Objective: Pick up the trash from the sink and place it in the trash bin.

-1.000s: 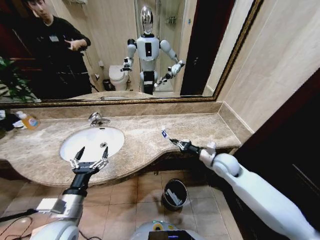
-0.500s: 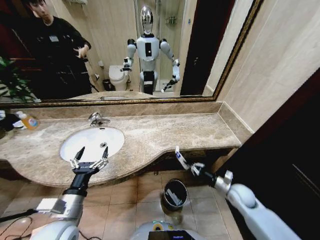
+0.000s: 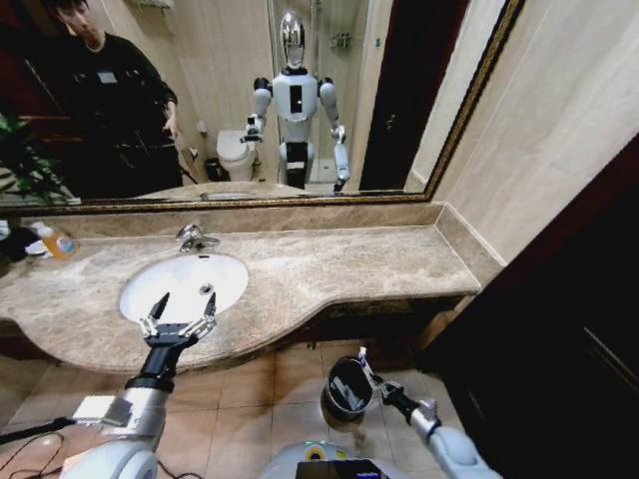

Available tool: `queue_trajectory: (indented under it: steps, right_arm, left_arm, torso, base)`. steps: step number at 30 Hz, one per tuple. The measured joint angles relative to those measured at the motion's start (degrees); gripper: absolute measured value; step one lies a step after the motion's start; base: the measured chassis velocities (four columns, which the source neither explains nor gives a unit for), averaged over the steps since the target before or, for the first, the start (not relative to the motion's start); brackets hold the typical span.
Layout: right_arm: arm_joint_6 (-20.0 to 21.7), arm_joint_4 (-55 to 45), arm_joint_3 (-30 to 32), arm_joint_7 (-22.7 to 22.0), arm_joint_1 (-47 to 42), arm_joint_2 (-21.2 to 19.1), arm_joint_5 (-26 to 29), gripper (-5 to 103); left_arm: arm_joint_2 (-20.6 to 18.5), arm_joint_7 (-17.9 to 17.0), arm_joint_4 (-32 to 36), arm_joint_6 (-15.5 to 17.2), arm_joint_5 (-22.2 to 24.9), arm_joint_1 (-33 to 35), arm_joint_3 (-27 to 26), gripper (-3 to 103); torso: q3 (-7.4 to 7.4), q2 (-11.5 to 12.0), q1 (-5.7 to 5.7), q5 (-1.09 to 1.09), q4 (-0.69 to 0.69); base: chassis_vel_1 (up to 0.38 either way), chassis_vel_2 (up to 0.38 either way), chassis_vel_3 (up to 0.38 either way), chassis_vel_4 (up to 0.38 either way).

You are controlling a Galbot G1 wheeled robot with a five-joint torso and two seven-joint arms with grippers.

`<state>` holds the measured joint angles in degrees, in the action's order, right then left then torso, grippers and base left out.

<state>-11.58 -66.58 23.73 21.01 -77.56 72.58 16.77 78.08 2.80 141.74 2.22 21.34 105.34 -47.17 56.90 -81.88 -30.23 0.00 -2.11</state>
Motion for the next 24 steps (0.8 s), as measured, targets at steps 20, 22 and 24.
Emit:
queue_trajectory:
  steps: [20,22,24]
  right_arm:
    - [-1.2,9.0,-8.6,-17.3,5.8,3.8,-0.2,23]
    - [-1.2,9.0,-8.6,-17.3,5.7,3.8,-0.3,28]
    - [-1.2,8.8,-8.6,-17.6,5.4,3.9,-0.4,33]
  left_arm:
    - [0.0,0.0,0.0,0.0,0.0,0.0,0.0,100]
    - [0.0,0.0,0.0,0.0,0.0,0.0,0.0,100]
    - [0.0,0.0,0.0,0.0,0.0,0.0,0.0,100]
  torso:
    - [0.0,0.0,0.0,0.0,0.0]
    - [0.0,0.0,0.0,0.0,0.0]
    - [0.0,0.0,0.0,-0.01,0.0]
  base:
    - [0.0,0.0,0.0,0.0]
    - [0.0,0.0,0.0,0.0]
    - [0.0,0.0,0.0,0.0]
